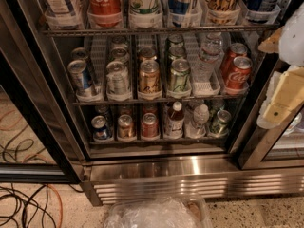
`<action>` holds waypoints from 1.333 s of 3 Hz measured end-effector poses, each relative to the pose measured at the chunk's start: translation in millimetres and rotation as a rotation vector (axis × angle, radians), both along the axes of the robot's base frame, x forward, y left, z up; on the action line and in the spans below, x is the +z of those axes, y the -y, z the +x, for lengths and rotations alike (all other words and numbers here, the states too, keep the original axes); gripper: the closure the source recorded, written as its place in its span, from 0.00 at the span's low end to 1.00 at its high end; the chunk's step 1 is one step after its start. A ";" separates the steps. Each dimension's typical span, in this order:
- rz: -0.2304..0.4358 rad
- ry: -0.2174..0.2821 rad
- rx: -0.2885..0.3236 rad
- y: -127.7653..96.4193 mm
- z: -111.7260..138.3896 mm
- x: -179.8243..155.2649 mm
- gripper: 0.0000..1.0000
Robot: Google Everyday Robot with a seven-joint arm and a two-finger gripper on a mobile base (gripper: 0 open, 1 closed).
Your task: Pick blue plastic bottle from top shelf of fridge
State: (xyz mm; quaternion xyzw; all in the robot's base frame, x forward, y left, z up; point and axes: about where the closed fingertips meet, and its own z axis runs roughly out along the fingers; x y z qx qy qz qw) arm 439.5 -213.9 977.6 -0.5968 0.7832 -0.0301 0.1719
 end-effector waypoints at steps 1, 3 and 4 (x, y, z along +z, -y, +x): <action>0.102 0.021 -0.046 -8.4 0.6 -2.9 0.00; 0.360 0.088 -0.067 -45.1 0.7 -14.6 0.00; 0.390 0.105 -0.019 -71.3 -0.7 -22.3 0.00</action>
Offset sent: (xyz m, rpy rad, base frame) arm 0.0051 0.0441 -0.0153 0.4830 -0.0673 -0.1333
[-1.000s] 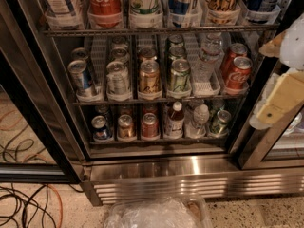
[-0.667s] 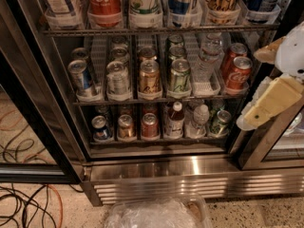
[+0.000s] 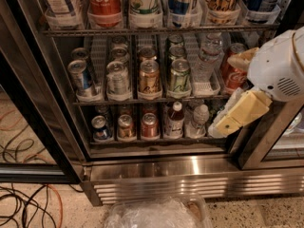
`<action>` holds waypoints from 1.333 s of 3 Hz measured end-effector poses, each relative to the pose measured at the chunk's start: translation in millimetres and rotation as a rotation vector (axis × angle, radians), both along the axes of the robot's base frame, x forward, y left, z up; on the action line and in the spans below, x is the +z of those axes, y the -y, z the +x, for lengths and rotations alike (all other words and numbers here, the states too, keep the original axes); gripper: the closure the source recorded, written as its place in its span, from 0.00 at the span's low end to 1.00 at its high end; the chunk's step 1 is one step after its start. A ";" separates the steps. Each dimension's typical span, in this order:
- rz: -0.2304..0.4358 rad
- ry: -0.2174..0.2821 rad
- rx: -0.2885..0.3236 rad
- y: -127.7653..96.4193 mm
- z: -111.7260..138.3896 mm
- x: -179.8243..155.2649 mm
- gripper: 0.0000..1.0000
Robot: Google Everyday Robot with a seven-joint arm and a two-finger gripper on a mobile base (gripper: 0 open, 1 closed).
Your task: Pick blue plastic bottle from top shelf of fridge
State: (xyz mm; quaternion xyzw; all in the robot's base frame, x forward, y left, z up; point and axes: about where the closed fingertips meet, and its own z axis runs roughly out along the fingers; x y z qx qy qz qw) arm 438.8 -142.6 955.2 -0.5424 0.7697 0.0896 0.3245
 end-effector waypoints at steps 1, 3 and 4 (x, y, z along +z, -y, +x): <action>0.006 -0.003 -0.001 -0.5 -0.1 0.7 0.00; 0.227 0.006 -0.119 -23.8 6.9 5.3 0.00; 0.332 0.039 -0.191 -41.3 10.8 11.1 0.00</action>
Offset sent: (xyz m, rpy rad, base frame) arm 0.0124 0.0203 -0.0003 0.2494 0.0234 -0.1133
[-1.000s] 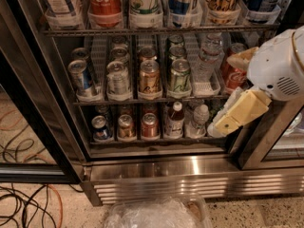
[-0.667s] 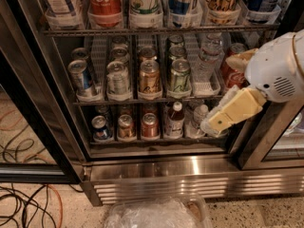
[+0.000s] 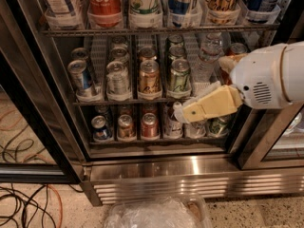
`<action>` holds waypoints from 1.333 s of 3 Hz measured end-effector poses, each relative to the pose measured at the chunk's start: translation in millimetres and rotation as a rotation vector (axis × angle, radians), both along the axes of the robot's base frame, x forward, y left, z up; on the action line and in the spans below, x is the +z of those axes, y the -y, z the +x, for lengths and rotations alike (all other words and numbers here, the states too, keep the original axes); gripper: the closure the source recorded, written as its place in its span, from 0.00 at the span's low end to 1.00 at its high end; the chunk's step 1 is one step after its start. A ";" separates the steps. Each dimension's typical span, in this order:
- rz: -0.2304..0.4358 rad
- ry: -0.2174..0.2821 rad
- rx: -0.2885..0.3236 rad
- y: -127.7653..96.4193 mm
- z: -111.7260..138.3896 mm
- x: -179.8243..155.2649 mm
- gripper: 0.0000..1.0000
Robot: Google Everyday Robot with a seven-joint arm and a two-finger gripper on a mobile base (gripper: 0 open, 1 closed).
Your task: Pick blue plastic bottle from top shelf of fridge
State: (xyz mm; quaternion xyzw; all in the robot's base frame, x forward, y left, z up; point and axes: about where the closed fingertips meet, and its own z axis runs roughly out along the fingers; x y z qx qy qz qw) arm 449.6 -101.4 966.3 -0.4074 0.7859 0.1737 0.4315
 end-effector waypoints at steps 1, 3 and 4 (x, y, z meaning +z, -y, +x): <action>0.077 0.010 -0.016 -18.1 1.8 2.4 0.00; 0.105 0.015 -0.014 -24.2 1.5 3.1 0.00; 0.152 0.056 -0.030 -45.2 -4.2 5.4 0.00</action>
Offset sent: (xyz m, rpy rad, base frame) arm 0.0017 0.0163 0.0021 0.0687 -0.0089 -0.0143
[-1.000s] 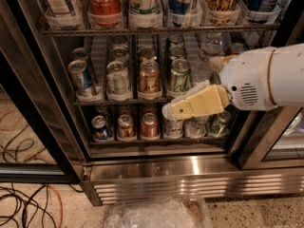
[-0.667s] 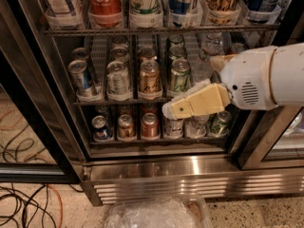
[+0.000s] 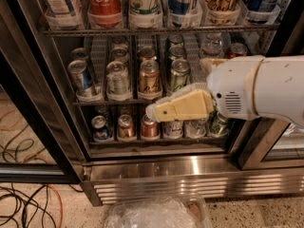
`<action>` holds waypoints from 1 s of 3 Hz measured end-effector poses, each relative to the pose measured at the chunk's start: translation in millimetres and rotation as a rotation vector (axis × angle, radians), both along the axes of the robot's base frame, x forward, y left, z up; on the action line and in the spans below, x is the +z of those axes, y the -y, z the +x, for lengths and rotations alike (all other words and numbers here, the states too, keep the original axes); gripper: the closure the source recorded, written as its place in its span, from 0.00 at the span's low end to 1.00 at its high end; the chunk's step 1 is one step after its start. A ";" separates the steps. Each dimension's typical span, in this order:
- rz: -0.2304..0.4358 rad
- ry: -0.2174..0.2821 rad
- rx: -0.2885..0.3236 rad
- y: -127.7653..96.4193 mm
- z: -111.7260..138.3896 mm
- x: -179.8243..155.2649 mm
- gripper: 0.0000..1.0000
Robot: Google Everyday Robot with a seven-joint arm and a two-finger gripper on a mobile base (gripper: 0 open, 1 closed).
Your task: Pick blue plastic bottle from top shelf of fridge
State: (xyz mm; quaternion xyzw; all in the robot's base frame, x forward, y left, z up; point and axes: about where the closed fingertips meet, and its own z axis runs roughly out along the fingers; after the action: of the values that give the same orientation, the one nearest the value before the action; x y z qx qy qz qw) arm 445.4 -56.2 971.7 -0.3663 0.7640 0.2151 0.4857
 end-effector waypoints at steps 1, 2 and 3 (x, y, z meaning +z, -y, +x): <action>0.060 0.047 -0.055 -24.5 -2.8 5.7 0.00; 0.128 0.080 -0.092 -43.8 -1.9 9.4 0.00; 0.160 0.083 -0.091 -50.6 -2.6 17.1 0.00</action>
Offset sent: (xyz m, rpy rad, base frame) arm -0.0041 0.0623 0.0071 0.2327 -0.1164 -0.1457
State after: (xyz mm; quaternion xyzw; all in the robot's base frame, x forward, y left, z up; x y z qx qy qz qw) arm 442.8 -5.6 988.8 -0.3000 0.7395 0.2380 0.5537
